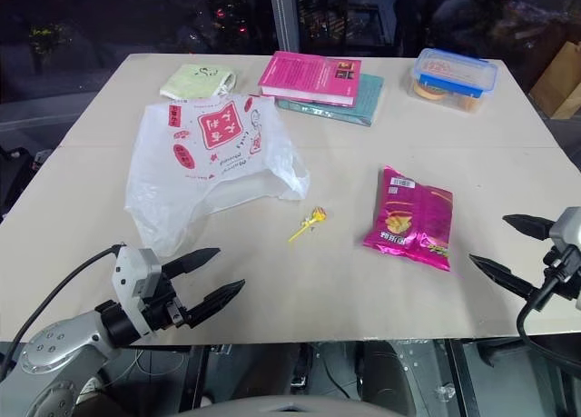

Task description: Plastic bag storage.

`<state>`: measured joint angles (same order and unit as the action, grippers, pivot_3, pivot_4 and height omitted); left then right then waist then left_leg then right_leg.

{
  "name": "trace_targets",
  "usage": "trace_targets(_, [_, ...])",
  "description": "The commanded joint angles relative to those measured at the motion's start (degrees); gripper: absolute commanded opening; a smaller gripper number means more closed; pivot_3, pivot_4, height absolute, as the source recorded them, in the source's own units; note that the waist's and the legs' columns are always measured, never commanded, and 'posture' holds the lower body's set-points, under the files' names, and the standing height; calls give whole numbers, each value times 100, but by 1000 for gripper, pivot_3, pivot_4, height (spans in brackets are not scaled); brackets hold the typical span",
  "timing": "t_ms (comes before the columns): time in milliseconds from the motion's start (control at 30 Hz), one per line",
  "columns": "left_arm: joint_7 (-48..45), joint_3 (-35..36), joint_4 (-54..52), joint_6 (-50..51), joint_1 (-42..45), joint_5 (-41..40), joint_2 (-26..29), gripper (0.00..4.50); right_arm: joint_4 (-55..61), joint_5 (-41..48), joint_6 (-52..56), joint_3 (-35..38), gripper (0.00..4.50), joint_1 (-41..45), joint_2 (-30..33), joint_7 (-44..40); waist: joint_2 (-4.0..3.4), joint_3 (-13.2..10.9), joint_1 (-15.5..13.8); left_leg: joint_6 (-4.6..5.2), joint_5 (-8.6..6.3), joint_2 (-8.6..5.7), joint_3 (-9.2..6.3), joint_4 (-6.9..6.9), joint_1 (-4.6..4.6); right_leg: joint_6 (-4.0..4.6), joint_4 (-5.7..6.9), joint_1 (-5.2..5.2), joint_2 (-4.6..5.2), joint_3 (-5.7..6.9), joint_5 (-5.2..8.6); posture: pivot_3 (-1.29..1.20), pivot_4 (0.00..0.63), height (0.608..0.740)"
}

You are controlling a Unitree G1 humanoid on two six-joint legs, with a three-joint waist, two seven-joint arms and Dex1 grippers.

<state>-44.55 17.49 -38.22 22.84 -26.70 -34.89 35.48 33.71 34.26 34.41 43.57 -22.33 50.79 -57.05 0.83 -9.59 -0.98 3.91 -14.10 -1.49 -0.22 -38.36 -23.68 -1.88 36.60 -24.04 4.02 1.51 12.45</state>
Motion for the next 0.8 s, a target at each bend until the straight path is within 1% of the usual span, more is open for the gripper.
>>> trace_targets(33, [175, -13, -85, -121, 215, 3, -127, 4408, 182, 84, -62, 103, 4500, 92, -12, 101, 0, 0, 0, 0, 0, 0, 0, 0, 0, 0, -1, 0, 0, 0, 0, 0, 150, 740])
trace_targets(100, [517, -11, 61, -8, 534, -120, -322, 4408, 338, 142, -92, -110, 4500, 266, -150, 325, -5, 1, -4, 0, 0, 0, 0, 0, 0, -1, -2, 1, 0, 0, 0, 0, 150, 740])
trace_targets(233, [772, 39, 165, -20, 679, -67, -590, 4408, 538, 272, -158, -393, 4500, 533, -328, 503, -12, 6, 8, 1, 0, 1, -8, -3, 0, 0, 0, 3, -3, 10, -2, 0, 150, 740])
trace_targets(267, [945, 83, 283, 18, 872, -39, -641, 4408, 651, 411, -164, -473, 4500, 639, -372, 523, -12, 6, 9, 3, -1, 0, -6, -3, -1, 13, 0, 3, -3, 8, -9, 0, 150, 740])
trace_targets(300, [1093, 70, 532, -74, 1211, 244, -570, 4408, 812, 628, -112, -596, 4500, 762, -389, 553, -12, 6, -1, 4, -2, 0, -6, -3, -1, 16, -1, 2, -3, 8, -11, 0, 150, 740])
trace_targets(333, [1299, -1, 820, -191, 1564, 709, -427, 4408, 970, 788, -74, -747, 4500, 868, -376, 569, -13, 5, -9, 5, -2, -1, -6, -3, 0, 17, -1, 3, -3, 9, -12, 0, 150, 740])
trace_targets(367, [1525, -73, 1083, -80, 1940, 1058, -247, 4408, 1125, 862, -71, -936, 4500, 976, -358, 596, -16, 4, -51, 5, -2, -1, -7, -5, 0, 16, 2, 3, -7, 13, -11, 0, 150, 740])
trace_targets(400, [1690, -234, 1399, -81, 2342, 1552, 9, 4408, 1263, 892, -62, -1166, 4500, 1119, -342, 672, -14, 4, -73, 4, 0, -2, -15, -6, 1, 12, 6, 4, -12, 21, -9, 0, 150, 740])
trace_targets(433, [1796, -352, 1598, -69, 2596, 1853, 167, 4408, 1340, 899, -58, -1312, 4500, 1212, -329, 732, -13, 4, -86, 3, 1, 3, -22, -12, 0, 2, 10, 6, -23, 25, -3, 0, 150, 740])
trace_targets(467, [1765, -598, 1920, -356, 2916, 2313, 418, 4408, 1407, 898, -39, -1506, 4500, 1363, -332, 834, -11, 5, -105, 3, 1, 4, -22, -12, 5, 2, 10, 12, -25, 26, -3, 0, 150, 740])
trace_targets(533, [1643, -1151, 2766, -1067, 3692, 3052, 737, 4408, 1554, 952, 32, -1915, 4500, 1712, -408, 1122, -11, 4, -123, 3, 1, 3, -18, -12, 15, 0, 8, 24, -27, 24, -2, 0, 150, 740])
trace_targets(633, [1661, -1887, 4282, -1708, 4773, 3867, 799, 4408, 1708, 824, 67, -2421, 4500, 1997, -474, 1455, -11, 5, -138, 5, -1, -11, -15, -10, 4, 19, -5, 17, -14, 21, -14, 0, 150, 740])
trace_targets(733, [1905, -2679, 6328, -2527, 6142, 4697, 416, 4408, 1854, 640, 76, -2722, 4500, 1986, -550, 1778, -2, 3, -169, 14, -6, -26, -22, -9, -9, -7, -10, 14, 1, 30, -28, 0, 150, 740])
trace_targets(800, [1994, -3012, 7476, -2972, 6818, 5009, 132, 4408, 1963, 441, 66, -2879, 4500, 1918, -559, 1945, 2, 2, -180, 8, -2, -32, -28, -9, -15, -9, -13, 14, -1, 40, -29, 0, 150, 740])
